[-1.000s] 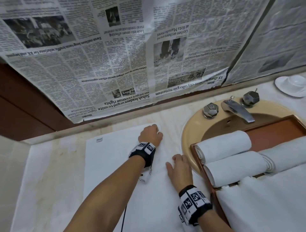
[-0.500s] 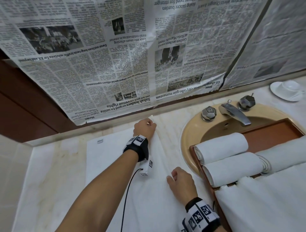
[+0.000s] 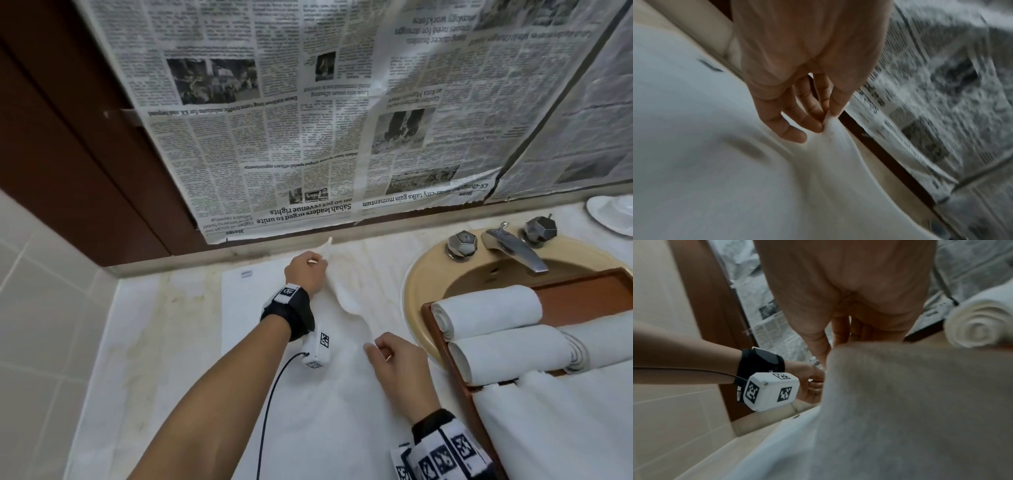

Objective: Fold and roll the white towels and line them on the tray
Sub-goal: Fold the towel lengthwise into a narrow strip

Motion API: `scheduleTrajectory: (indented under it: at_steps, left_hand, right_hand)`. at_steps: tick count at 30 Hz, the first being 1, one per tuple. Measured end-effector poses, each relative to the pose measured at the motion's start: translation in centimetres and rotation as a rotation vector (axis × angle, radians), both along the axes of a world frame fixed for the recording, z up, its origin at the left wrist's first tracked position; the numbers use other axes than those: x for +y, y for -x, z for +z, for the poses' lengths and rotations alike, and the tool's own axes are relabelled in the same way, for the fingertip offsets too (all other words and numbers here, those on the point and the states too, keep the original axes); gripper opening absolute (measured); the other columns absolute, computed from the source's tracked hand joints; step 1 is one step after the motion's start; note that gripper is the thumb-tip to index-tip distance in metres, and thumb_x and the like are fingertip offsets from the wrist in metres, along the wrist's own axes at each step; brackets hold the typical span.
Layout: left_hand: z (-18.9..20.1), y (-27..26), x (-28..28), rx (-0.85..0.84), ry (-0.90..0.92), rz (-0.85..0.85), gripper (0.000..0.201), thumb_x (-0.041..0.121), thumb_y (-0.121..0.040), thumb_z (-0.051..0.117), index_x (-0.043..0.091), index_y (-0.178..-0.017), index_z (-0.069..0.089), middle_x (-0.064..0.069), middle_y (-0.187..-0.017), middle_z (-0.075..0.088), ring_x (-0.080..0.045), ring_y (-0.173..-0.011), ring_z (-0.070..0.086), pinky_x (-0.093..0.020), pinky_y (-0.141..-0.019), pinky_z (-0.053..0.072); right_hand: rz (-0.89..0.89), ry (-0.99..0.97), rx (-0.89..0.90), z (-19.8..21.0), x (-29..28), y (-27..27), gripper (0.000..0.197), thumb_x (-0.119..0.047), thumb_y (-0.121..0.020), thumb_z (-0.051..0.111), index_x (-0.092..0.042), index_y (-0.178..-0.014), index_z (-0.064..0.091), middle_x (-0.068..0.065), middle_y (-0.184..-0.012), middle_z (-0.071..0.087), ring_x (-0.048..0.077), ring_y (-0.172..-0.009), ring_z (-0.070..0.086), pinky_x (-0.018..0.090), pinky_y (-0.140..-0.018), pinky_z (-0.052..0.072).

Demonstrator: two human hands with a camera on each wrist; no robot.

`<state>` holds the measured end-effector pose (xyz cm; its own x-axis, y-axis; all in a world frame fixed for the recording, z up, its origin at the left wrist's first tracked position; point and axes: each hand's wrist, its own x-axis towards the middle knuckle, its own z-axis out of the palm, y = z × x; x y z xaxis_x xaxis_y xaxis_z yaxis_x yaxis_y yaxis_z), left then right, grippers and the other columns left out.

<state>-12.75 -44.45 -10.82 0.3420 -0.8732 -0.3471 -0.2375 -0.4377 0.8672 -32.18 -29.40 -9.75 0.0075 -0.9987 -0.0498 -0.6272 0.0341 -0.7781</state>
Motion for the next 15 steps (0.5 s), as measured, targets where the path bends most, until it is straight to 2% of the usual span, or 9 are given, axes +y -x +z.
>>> scheduleTrajectory:
  at_steps: [4,6,8,10,12,15]
  left_hand:
    - [-0.3,-4.9,1.9,0.227,-0.01,0.147,0.007,0.027,-0.091,0.065,0.026,-0.084,0.067,-0.002,-0.092,0.075,-0.018,-0.083,0.072,-0.036,-0.069,0.059]
    - [-0.4,-7.6,2.7,0.295,-0.013,0.186,0.008,0.025,-0.092,0.065,0.025,-0.083,0.065,-0.001,-0.091,0.073,-0.016,-0.08,0.069,-0.034,-0.068,0.054]
    - [-0.5,-10.1,3.6,0.313,-0.018,0.21,0.008,0.023,-0.093,0.065,0.025,-0.084,0.064,0.0,-0.087,0.07,-0.013,-0.076,0.066,-0.03,-0.066,0.049]
    - [-0.6,-12.3,4.6,0.32,-0.017,0.228,0.006,0.021,-0.093,0.064,0.023,-0.087,0.064,0.0,-0.082,0.067,-0.013,-0.074,0.063,-0.027,-0.064,0.047]
    - [-0.9,-14.3,5.4,0.3,-0.024,0.268,0.005,0.021,-0.092,0.065,0.022,-0.088,0.065,-0.001,-0.081,0.066,-0.014,-0.072,0.062,-0.027,-0.063,0.046]
    - [-2.2,-16.9,6.2,0.249,-0.046,0.338,0.005,0.021,-0.089,0.067,0.02,-0.084,0.067,-0.005,-0.081,0.069,-0.02,-0.07,0.064,-0.028,-0.059,0.047]
  right_hand:
    - [0.127,0.098,0.117,2.1,0.9,-3.1,0.022,-0.023,-0.089,0.065,-0.024,-0.073,0.051,-0.009,-0.063,0.049,0.01,-0.06,0.05,0.017,-0.054,0.033]
    - [0.201,0.133,0.176,3.0,1.3,-5.3,0.022,-0.024,-0.091,0.062,-0.023,-0.074,0.049,-0.01,-0.067,0.045,0.011,-0.06,0.047,0.024,-0.055,0.034]
    - [0.274,0.186,0.216,3.5,1.7,-7.8,0.021,-0.024,-0.092,0.06,-0.022,-0.075,0.048,-0.01,-0.07,0.045,0.015,-0.06,0.048,0.03,-0.054,0.037]
    - [0.346,0.227,0.264,3.7,2.0,-10.3,0.017,-0.025,-0.09,0.059,-0.02,-0.077,0.05,-0.005,-0.073,0.051,0.021,-0.059,0.053,0.031,-0.052,0.04]
    - [0.423,0.216,0.303,3.4,2.4,-12.8,0.015,-0.027,-0.09,0.057,-0.018,-0.08,0.052,-0.002,-0.077,0.055,0.024,-0.06,0.056,0.03,-0.05,0.036]
    - [0.514,0.198,0.346,1.6,2.9,-15.8,0.015,-0.023,-0.087,0.062,-0.017,-0.077,0.052,-0.001,-0.074,0.055,0.022,-0.052,0.053,0.027,-0.046,0.028]
